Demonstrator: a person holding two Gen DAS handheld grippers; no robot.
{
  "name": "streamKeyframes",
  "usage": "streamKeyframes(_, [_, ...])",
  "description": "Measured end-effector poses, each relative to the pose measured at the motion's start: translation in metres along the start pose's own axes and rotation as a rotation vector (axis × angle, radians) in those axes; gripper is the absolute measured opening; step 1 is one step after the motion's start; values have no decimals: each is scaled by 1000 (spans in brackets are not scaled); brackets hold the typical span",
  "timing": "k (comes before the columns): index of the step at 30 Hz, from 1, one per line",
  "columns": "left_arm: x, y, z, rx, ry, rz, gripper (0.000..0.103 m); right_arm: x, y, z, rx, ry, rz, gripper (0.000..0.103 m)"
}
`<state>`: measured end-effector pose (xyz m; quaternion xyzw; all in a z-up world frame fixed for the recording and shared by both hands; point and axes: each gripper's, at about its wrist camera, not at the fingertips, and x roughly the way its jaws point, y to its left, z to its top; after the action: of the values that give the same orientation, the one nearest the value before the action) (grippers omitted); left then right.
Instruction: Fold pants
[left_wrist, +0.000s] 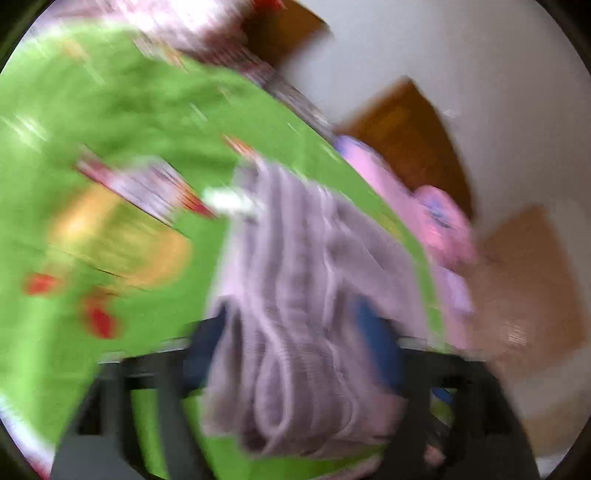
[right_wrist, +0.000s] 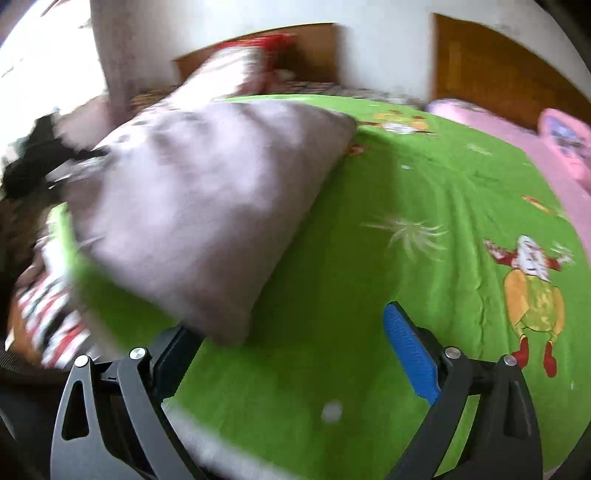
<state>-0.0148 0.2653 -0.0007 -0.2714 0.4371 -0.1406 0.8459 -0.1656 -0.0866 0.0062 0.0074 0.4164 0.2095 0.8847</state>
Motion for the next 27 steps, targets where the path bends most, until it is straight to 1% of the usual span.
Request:
streamKeyframes(1, [-20, -11, 0, 14, -78, 81, 90, -11, 0, 0, -6, -34, 43, 92])
streamKeyframes(2, [-29, -20, -1, 32, -105, 76, 90, -21, -1, 2, -5, -60, 77, 92])
streamKeyframes(3, [-35, -29, -3, 51, -116, 39, 90, -28, -2, 8, 2, -84, 113, 92])
streamKeyframes(4, [-39, -48, -9, 91, -122, -45, 90, -32, -3, 16, 8, -112, 147, 92])
streamKeyframes(5, [-36, -63, -13, 126, -113, -82, 91, -33, -1, 28, 19, -151, 199, 92])
streamKeyframes(6, [-30, -75, -15, 161, -97, -93, 91, -31, 1, 35, 28, -169, 235, 92])
streamKeyframes(7, [-16, -90, -21, 216, -60, -86, 91, -26, 6, 44, 39, -177, 274, 92])
streamKeyframes(8, [0, -97, -25, 236, -25, -61, 91, -19, 12, 51, 40, -173, 311, 92])
streamKeyframes(9, [8, -96, -27, 233, 0, -39, 91, -8, 23, 57, 20, -151, 362, 92])
streamKeyframes(10, [21, -91, -32, 224, 28, 2, 91, 2, 30, 59, -1, -119, 391, 92])
streamKeyframes(11, [27, -85, -35, 230, 31, 10, 90, 15, 36, 57, -19, -63, 409, 92])
streamKeyframes(12, [28, -79, -38, 229, 20, -10, 89, 39, 42, 46, -36, 48, 403, 93])
streamKeyframes(13, [30, -69, -35, 208, 13, -44, 89, 47, 44, 38, -52, 65, 392, 93])
streamKeyframes(14, [28, -59, -33, 162, 12, -98, 86, 44, 45, 33, -70, 23, 398, 93])
streamKeyframes(16, [24, -41, -29, 99, 19, -149, 75, 40, 42, 31, -48, 23, 423, 93])
streamKeyframes(17, [24, -35, -26, 79, 23, -163, 69, 40, 41, 32, -38, 28, 432, 93])
streamKeyframes(18, [24, -32, -24, 70, 25, -179, 68, 40, 40, 33, -31, 34, 441, 93])
streamKeyframes(20, [23, -30, -24, 80, 26, -182, 68, 39, 42, 34, -54, 46, 437, 93])
streamKeyframes(23, [19, -36, -29, 131, 25, -137, 70, 33, 45, 47, -82, 92, 441, 93])
streamKeyframes(24, [21, -38, -28, 140, 23, -128, 73, 28, 44, 60, -92, 81, 451, 93])
streamKeyframes(25, [21, -39, -28, 146, 20, -128, 74, 24, 42, 68, -106, 53, 447, 93])
streamKeyframes(27, [22, -37, -28, 152, 11, -130, 76, 25, 37, 98, -139, -2, 424, 93])
